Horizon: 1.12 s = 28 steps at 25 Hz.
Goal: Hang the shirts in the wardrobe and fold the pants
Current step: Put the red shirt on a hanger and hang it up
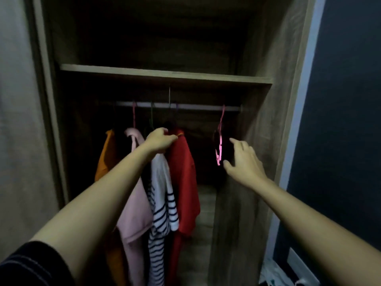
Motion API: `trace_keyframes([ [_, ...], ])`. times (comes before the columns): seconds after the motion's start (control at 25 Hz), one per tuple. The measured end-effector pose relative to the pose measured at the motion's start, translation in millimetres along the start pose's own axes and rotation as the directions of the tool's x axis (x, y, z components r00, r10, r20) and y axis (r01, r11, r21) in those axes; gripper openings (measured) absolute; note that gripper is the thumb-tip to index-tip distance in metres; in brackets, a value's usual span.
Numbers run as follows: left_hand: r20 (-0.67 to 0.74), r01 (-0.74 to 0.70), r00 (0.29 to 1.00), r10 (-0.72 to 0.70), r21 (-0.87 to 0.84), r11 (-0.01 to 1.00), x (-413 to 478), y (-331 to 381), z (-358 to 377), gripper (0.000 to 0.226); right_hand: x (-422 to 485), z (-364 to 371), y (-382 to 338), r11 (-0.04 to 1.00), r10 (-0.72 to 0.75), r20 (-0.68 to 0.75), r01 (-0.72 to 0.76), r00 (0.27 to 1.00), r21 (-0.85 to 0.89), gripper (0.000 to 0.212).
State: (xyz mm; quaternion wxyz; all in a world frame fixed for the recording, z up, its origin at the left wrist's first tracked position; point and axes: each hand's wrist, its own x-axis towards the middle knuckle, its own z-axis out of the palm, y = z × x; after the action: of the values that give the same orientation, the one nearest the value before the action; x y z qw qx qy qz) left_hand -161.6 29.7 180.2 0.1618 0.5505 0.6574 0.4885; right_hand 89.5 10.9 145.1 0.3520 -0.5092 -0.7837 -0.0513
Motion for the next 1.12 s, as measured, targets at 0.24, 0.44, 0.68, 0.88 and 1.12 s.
trace_keyframes([
  [0.24, -0.071, 0.127, 0.991, -0.113, 0.236, 0.964, -140, -73, -16, 0.025, -74, 58, -45, 0.965, -0.238, 0.235, 0.202, 0.942, 0.167, 0.067],
  [0.44, -0.174, 0.341, 0.94, -0.295, 0.401, 0.85, -273, -156, -45, 0.054, -149, 124, -119, 0.886, -0.429, 0.454, 0.265, 0.781, 0.381, 0.064],
  [0.68, -0.336, 0.605, 0.796, -0.503, 0.439, 0.664, -421, -248, -110, 0.053, -263, 195, -228, 0.815, -0.558, 0.631, 0.211, 0.539, 0.54, 0.065],
  [0.88, -0.537, 0.715, 0.695, -0.478, 0.441, 0.543, -512, -297, -196, 0.052, -322, 226, -338, 0.76, -0.637, 0.649, 0.195, 0.416, 0.621, 0.067],
  [1.12, -0.591, 0.726, 0.688, -0.421, 0.568, 0.387, -547, -350, -315, 0.057, -357, 261, -455, 0.734, -0.654, 0.652, 0.112, 0.383, 0.67, 0.062],
])
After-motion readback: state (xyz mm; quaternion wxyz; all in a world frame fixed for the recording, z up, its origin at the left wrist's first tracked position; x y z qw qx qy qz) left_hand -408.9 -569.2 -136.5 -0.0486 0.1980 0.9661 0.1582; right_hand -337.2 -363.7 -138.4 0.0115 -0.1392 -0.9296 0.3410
